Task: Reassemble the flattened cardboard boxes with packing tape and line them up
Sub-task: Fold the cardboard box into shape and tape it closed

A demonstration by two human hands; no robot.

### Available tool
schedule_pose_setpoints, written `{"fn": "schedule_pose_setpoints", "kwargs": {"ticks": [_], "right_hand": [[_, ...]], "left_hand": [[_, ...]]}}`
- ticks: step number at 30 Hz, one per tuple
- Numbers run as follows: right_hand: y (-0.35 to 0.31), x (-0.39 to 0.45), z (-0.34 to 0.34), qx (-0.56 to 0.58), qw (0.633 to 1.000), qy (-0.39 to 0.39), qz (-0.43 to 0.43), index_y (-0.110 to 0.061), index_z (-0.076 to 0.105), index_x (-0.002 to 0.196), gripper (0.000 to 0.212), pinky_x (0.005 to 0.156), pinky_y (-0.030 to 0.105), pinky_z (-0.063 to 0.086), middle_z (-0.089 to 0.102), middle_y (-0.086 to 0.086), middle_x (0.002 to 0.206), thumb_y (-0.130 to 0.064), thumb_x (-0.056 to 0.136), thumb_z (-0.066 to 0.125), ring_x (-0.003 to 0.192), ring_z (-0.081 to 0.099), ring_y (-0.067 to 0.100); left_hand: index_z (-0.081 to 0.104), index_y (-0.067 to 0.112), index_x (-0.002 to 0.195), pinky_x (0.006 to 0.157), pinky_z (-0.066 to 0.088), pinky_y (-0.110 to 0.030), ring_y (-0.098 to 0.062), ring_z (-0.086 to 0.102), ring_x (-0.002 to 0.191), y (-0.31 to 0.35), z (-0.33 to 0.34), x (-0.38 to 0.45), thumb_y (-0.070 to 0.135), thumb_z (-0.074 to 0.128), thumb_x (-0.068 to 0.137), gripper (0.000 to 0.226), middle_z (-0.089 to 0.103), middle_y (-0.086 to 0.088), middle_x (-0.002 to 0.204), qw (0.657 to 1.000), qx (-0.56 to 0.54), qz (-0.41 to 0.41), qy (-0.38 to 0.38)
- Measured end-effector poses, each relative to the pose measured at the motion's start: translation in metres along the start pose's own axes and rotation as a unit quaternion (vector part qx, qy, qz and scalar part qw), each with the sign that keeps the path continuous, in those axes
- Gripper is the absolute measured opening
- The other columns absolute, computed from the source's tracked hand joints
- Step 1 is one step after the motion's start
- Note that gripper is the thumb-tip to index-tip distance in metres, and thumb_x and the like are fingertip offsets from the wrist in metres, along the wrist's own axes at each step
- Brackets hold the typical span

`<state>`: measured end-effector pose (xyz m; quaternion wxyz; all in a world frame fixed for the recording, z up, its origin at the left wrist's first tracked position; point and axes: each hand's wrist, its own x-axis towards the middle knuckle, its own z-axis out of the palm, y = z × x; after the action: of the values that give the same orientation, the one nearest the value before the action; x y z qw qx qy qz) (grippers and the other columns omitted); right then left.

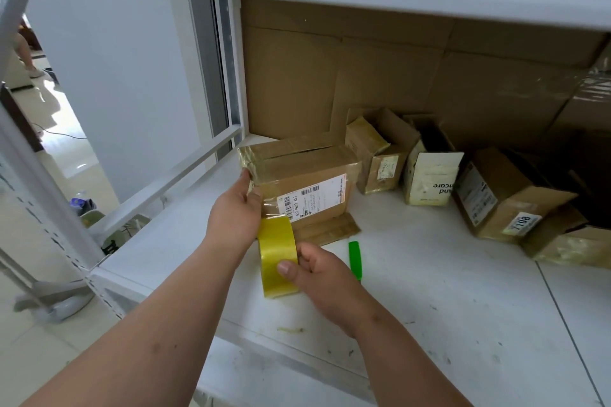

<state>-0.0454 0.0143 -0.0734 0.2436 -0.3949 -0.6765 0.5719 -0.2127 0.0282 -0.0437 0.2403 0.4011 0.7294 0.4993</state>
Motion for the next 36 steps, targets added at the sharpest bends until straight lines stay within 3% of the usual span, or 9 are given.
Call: {"fn": "schedule_pose_setpoints", "kwargs": {"ticks": [4, 11, 13, 17, 20, 22, 29, 32, 36], "right_hand": [[0.0, -0.001, -0.001, 0.009, 1.0, 0.0, -0.004, -0.019, 0.065, 0.119, 0.022, 0.098, 0.029, 0.051, 0.074, -0.009, 0.109, -0.022, 0.098, 0.06, 0.103, 0.068, 0.004], [-0.002, -0.006, -0.017, -0.006, 0.999, -0.042, 0.007, -0.025, 0.064, 0.123, 0.028, 0.09, 0.021, 0.052, 0.072, -0.011, 0.111, -0.032, 0.096, 0.062, 0.102, 0.066, 0.0], [0.0, -0.004, -0.029, -0.024, 0.999, 0.032, 0.007, -0.027, 0.065, 0.124, 0.03, 0.088, 0.018, 0.05, 0.07, -0.012, 0.112, -0.034, 0.094, 0.063, 0.102, 0.064, -0.001], [0.021, 0.005, -0.06, -0.276, 0.932, 0.232, 0.031, -0.024, 0.059, 0.131, 0.038, 0.095, 0.034, 0.049, 0.057, 0.0, 0.127, -0.014, 0.095, 0.053, 0.111, 0.058, 0.018], [0.036, 0.005, -0.073, -0.44, 0.881, 0.141, 0.097, -0.036, 0.042, 0.145, 0.068, 0.102, 0.038, 0.04, 0.041, 0.001, 0.135, -0.01, 0.086, 0.063, 0.121, 0.045, 0.024], [0.044, 0.005, -0.074, -0.496, 0.858, 0.092, 0.095, -0.044, 0.041, 0.144, 0.066, 0.103, 0.036, 0.033, 0.036, -0.003, 0.139, -0.017, 0.088, 0.063, 0.126, 0.037, 0.022], [0.043, 0.008, -0.083, -0.514, 0.844, 0.138, 0.065, -0.045, 0.061, 0.116, 0.024, 0.099, 0.036, 0.029, 0.039, -0.007, 0.127, -0.034, 0.096, 0.056, 0.119, 0.036, 0.017], [0.038, 0.009, -0.084, -0.51, 0.841, 0.168, 0.057, -0.039, 0.064, 0.115, 0.022, 0.098, 0.036, 0.029, 0.041, -0.008, 0.127, -0.04, 0.096, 0.055, 0.119, 0.039, 0.017], [0.018, 0.012, -0.082, -0.358, 0.915, 0.183, -0.032, -0.02, 0.061, 0.118, 0.022, 0.07, 0.028, 0.04, 0.057, -0.007, 0.087, -0.027, 0.1, 0.051, 0.084, 0.056, 0.016]], "left_hand": [[0.032, 0.03, 0.153, 0.108, 0.043, -0.046, -0.024, 0.05, 0.128, -0.007, 0.0, -0.014, 0.043, 0.052, 0.099, 0.059, 0.041, -0.001, 0.148, 1.0, -0.004, -0.028, -0.001], [0.067, 0.018, 0.108, 0.094, 0.054, -0.052, -0.028, 0.07, 0.099, -0.016, -0.006, -0.033, 0.047, 0.076, 0.075, 0.044, 0.073, -0.007, 0.103, 0.982, -0.146, -0.117, -0.035], [0.069, 0.011, 0.1, 0.093, 0.054, -0.054, -0.033, 0.069, 0.1, -0.014, -0.007, -0.033, 0.04, 0.076, 0.082, 0.034, 0.073, -0.013, 0.102, 0.981, -0.151, -0.116, -0.035], [0.069, 0.011, 0.101, 0.096, 0.053, -0.051, -0.031, 0.068, 0.103, -0.015, -0.006, -0.035, 0.037, 0.07, 0.09, 0.028, 0.074, -0.01, 0.103, 0.978, -0.163, -0.123, -0.034], [0.069, 0.013, 0.1, 0.098, 0.052, -0.049, -0.029, 0.067, 0.104, -0.017, -0.005, -0.036, 0.04, 0.068, 0.091, 0.028, 0.074, -0.008, 0.103, 0.976, -0.173, -0.129, -0.038], [0.068, 0.015, 0.098, 0.098, 0.052, -0.047, -0.027, 0.067, 0.104, -0.016, -0.003, -0.037, 0.039, 0.067, 0.091, 0.025, 0.073, -0.006, 0.103, 0.974, -0.181, -0.131, -0.046], [0.069, 0.022, 0.099, 0.093, 0.05, -0.038, -0.019, 0.066, 0.096, -0.011, -0.001, -0.039, 0.031, 0.065, 0.094, 0.011, 0.073, 0.001, 0.096, 0.964, -0.215, -0.147, -0.059], [0.069, 0.017, 0.096, 0.086, 0.05, -0.035, -0.018, 0.066, 0.089, -0.009, -0.001, -0.039, 0.028, 0.064, 0.094, 0.013, 0.072, 0.001, 0.089, 0.963, -0.219, -0.147, -0.062], [0.067, 0.014, 0.101, 0.085, 0.049, -0.034, -0.02, 0.064, 0.091, -0.009, 0.0, -0.039, 0.027, 0.064, 0.094, 0.015, 0.07, -0.002, 0.093, 0.96, -0.228, -0.148, -0.061]]}}
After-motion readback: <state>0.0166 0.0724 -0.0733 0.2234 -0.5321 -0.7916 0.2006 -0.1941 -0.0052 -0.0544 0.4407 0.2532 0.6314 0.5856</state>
